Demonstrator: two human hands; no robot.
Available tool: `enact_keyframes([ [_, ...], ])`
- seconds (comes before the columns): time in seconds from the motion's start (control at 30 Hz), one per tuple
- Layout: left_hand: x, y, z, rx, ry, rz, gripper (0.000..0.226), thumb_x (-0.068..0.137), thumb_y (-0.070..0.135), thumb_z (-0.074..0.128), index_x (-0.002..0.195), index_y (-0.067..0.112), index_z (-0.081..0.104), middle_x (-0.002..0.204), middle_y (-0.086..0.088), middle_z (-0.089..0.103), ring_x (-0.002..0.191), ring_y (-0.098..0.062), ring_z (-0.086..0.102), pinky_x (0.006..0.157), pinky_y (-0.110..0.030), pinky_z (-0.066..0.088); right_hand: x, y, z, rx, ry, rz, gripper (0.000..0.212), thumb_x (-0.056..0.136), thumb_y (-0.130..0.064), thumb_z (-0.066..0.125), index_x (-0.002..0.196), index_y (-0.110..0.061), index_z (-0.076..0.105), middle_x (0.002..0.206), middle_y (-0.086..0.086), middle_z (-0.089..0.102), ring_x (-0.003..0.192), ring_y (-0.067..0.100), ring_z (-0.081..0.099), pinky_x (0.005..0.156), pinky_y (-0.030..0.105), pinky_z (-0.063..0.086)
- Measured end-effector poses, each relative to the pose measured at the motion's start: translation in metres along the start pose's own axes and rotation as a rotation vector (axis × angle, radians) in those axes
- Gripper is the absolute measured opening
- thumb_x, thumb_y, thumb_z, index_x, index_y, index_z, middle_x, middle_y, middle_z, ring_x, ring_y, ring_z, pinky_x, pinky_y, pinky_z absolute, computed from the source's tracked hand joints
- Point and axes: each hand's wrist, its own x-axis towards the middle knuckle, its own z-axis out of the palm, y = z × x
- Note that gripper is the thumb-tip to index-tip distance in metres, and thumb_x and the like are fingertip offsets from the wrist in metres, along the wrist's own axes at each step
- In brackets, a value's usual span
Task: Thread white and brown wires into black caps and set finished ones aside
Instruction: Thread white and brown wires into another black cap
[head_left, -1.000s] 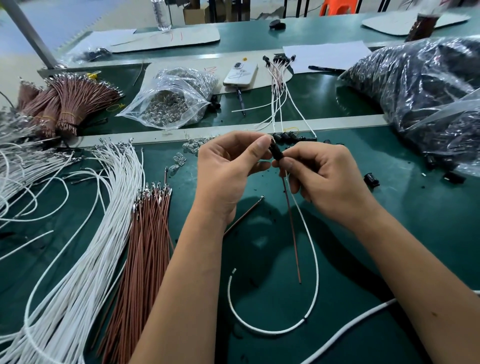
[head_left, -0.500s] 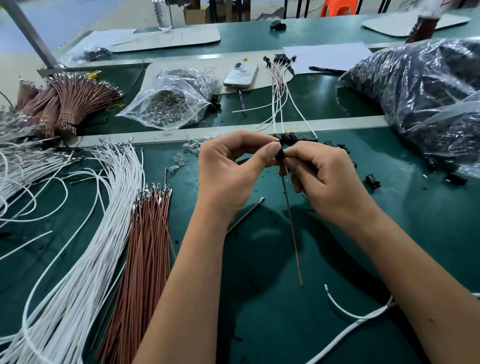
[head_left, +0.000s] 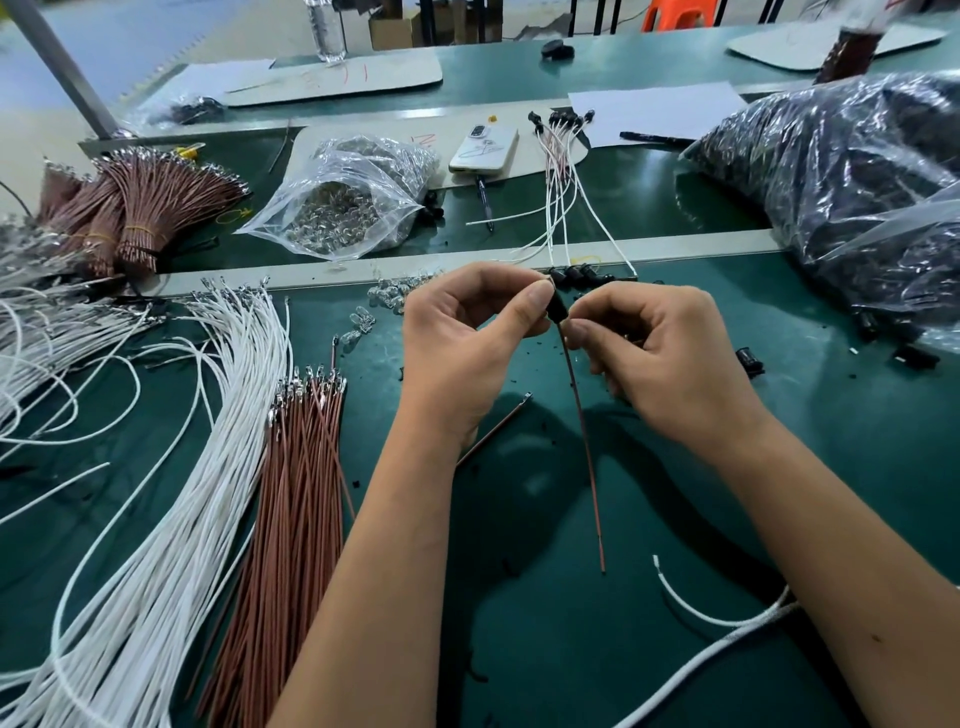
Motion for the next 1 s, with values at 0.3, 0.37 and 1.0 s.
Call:
enact_keyframes([
  [0.3, 0.000, 0.000, -0.001, 0.041, -0.031, 0.039, 0.004, 0.085, 0.003, 0.077, 0.085, 0.000, 0.074, 0.076, -0.017, 0.072, 0.066, -0.020, 0.066, 0.071, -0.036, 0.056, 0.000, 0.003, 0.001, -0.023, -0.006, -0.030, 0.006, 0.093, -0.014, 0.076, 0.088, -0.016, 0.075, 0.065, -0.001, 0.064, 0.056, 0.006, 0.053, 0.052, 0.035, 0.050],
  [0.37, 0.000, 0.000, -0.001, 0.055, -0.033, 0.055, 0.004, 0.085, 0.004, 0.077, 0.084, 0.002, 0.074, 0.075, -0.014, 0.073, 0.065, -0.019, 0.066, 0.070, -0.034, 0.056, 0.000, 0.004, 0.001, 0.004, -0.014, -0.021, 0.007, 0.093, -0.014, 0.077, 0.088, -0.018, 0.075, 0.065, -0.001, 0.065, 0.056, 0.007, 0.053, 0.051, 0.033, 0.049],
  [1.0, -0.003, 0.003, -0.003, 0.036, -0.169, 0.045, 0.003, 0.085, 0.001, 0.075, 0.083, 0.003, 0.073, 0.075, -0.007, 0.072, 0.068, -0.019, 0.067, 0.069, -0.032, 0.054, 0.002, 0.006, -0.013, 0.218, -0.234, 0.093, 0.005, 0.083, -0.028, 0.084, 0.082, -0.026, 0.079, 0.078, 0.009, 0.065, 0.069, 0.021, 0.049, 0.062, 0.036, 0.038],
])
